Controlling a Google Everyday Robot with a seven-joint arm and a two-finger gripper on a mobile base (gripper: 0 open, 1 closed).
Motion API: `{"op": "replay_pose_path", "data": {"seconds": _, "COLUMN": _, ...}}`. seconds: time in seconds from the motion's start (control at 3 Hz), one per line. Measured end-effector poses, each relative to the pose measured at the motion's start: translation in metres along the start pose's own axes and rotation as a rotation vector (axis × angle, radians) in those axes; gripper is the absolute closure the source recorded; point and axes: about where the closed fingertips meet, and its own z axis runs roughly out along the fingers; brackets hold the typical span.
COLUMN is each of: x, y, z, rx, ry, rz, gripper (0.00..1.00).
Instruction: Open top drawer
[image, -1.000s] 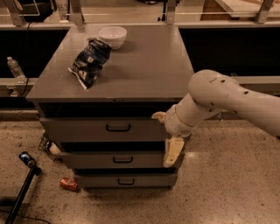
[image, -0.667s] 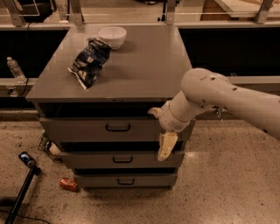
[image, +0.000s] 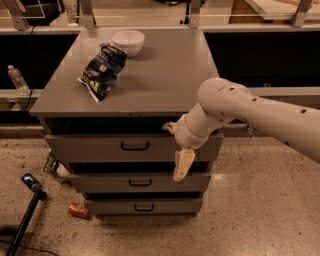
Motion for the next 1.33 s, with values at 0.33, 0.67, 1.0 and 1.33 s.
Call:
{"op": "replay_pose_path", "data": {"seconds": 0.33, "x": -0.001, "y": -0.002, "z": 0.000, "rx": -0.017, "ry": -0.026, "rz": 0.000, "gripper": 0.19}}
{"op": "replay_pose_path", "data": {"seconds": 0.67, "x": -0.004, "y": 0.003, "z": 0.004, "rx": -0.048, "ry": -0.052, "rz": -0.006, "gripper": 0.49}}
{"op": "replay_pose_path", "data": {"seconds": 1.0, "x": -0.003, "y": 0.007, "z": 0.005, "rx": -0.061, "ry": -0.053, "rz": -0.001, "gripper": 0.41}}
{"op": "replay_pose_path", "data": {"seconds": 1.33, "x": 0.006, "y": 0.010, "z": -0.006, "rx": -0.042, "ry": -0.041, "rz": 0.040, "gripper": 0.18}}
